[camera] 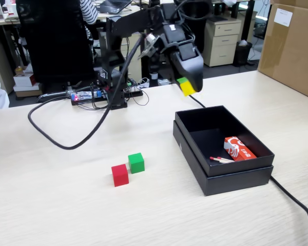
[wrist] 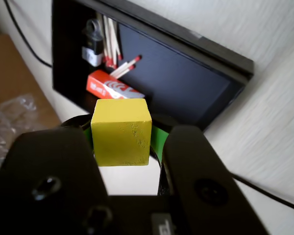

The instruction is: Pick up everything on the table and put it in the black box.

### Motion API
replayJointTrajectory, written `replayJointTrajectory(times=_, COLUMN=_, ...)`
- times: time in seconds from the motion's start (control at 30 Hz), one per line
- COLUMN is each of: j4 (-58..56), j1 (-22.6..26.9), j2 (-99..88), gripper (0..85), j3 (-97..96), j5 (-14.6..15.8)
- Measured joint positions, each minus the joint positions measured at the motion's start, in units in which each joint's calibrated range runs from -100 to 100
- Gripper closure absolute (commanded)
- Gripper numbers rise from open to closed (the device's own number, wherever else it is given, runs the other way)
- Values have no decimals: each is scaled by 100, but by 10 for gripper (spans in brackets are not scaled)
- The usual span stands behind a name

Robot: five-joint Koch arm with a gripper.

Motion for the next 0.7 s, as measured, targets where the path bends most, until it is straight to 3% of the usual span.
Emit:
replayJointTrajectory(times=0.37, j4=-8, j1=415, j2=2874, gripper=846, j3=986, j5=249)
replayJointTrajectory(times=0.7, j4=-93, j1=386, j2=3638, gripper=846, j3=995, j5=303)
